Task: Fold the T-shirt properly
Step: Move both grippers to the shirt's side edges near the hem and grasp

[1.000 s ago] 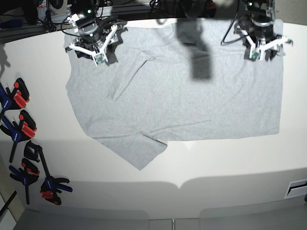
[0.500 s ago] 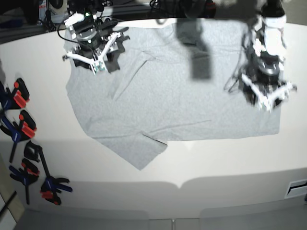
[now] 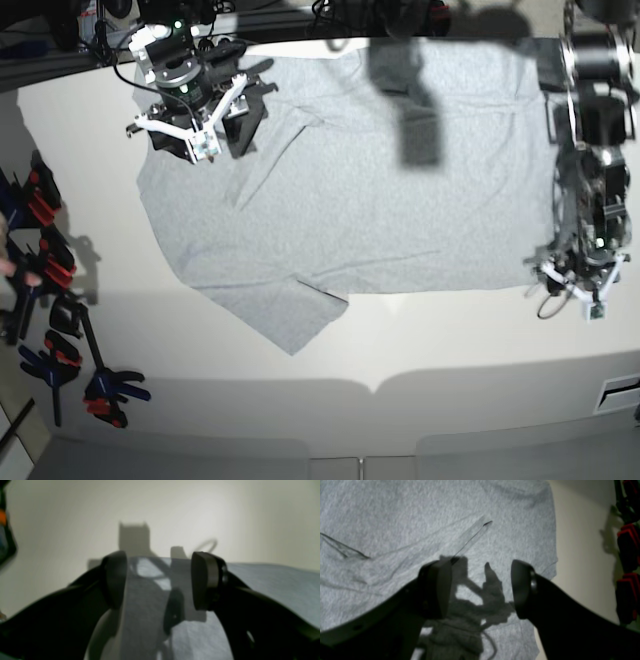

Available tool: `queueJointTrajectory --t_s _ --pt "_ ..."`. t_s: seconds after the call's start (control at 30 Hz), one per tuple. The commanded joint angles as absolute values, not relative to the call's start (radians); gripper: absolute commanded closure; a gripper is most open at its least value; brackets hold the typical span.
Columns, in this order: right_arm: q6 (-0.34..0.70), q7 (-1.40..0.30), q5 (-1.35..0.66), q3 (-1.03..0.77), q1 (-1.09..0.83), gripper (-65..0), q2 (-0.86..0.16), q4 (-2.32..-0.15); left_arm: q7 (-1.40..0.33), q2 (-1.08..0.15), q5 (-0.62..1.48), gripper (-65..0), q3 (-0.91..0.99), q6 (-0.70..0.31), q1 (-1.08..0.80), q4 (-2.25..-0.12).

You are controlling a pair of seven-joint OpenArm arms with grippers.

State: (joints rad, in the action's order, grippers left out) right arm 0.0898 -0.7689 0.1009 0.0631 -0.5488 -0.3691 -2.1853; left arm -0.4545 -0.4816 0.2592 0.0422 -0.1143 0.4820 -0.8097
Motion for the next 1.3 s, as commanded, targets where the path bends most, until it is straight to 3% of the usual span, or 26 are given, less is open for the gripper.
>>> queueJointTrajectory --t_s 0.0,0.17,0.37,0.57,0.67,0.73,0.77,0.87,1.03,1.27 --pt "0.087 -0.752 0.101 0.059 -0.546 -35.5 -0.376 -2.203 -0.418 -0.501 0.268 -37.4 0.047 -0.141 0.539 -0.768" --pt "0.087 -0.774 0.101 0.059 -0.546 -35.5 -0.376 -2.203 -0.319 -0.517 0.268 -37.4 0.047 -0.175 0.623 -0.577" --pt "0.087 -0.772 0.101 0.059 -0.545 -35.5 -0.376 -2.203 -0.395 -0.516 0.360 -37.4 0.047 -0.267 0.632 -0.488" --pt "0.088 -0.764 0.101 0.059 -0.545 -35.5 -0.376 -2.203 -0.448 -0.516 0.376 -34.3 0.047 -0.292 0.632 -0.463" --pt "0.088 -0.735 0.101 0.059 -0.543 -35.5 -0.376 -2.203 -0.436 -0.516 0.376 -23.0 0.047 -0.292 0.632 -0.464" --pt "0.087 -0.696 0.101 0.059 -0.532 -35.5 -0.376 -2.203 -0.399 -0.517 0.368 -4.9 0.047 -0.292 0.632 -0.464" --pt "0.086 -0.670 0.097 0.059 -0.522 -35.5 -0.376 -2.203 -0.385 -0.517 0.368 0.0 0.047 -0.292 0.632 -0.464" --pt "0.086 -0.598 0.050 0.059 -0.458 -35.5 -0.376 -2.200 -0.373 -0.516 0.369 0.0 0.047 -0.292 0.632 -0.464" --pt "0.086 -0.629 -0.029 0.059 -0.239 -35.5 -0.375 -2.145 -0.373 -0.516 0.369 0.0 0.047 -0.292 0.632 -0.464" --pt "0.112 -0.677 -0.065 0.059 0.113 -35.5 -0.337 -1.720 -0.374 -0.516 0.369 0.0 0.047 -0.292 0.632 -0.464"
